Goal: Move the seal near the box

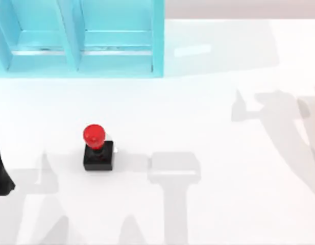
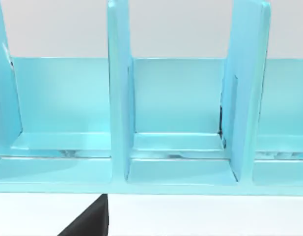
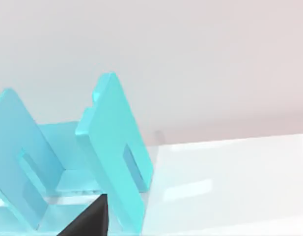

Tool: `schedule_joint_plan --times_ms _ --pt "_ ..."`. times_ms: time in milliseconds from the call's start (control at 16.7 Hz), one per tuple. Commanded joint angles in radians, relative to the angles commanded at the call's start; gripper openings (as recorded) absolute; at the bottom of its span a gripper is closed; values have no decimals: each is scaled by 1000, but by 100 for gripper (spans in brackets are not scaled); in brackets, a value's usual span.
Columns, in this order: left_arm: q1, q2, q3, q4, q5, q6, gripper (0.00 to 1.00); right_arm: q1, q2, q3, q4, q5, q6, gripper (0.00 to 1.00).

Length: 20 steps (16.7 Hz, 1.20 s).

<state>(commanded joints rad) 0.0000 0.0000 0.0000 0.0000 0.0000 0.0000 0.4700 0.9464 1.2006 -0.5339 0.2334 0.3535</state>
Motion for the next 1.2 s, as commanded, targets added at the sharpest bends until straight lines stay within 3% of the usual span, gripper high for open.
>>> schedule_joint_plan --times_ms 660,1200 --pt "0 0 0 0 0 0 100 394 1021 1084 -604 136 395 100" --pt "0 0 0 0 0 0 100 558 1592 1589 -953 145 626 100"
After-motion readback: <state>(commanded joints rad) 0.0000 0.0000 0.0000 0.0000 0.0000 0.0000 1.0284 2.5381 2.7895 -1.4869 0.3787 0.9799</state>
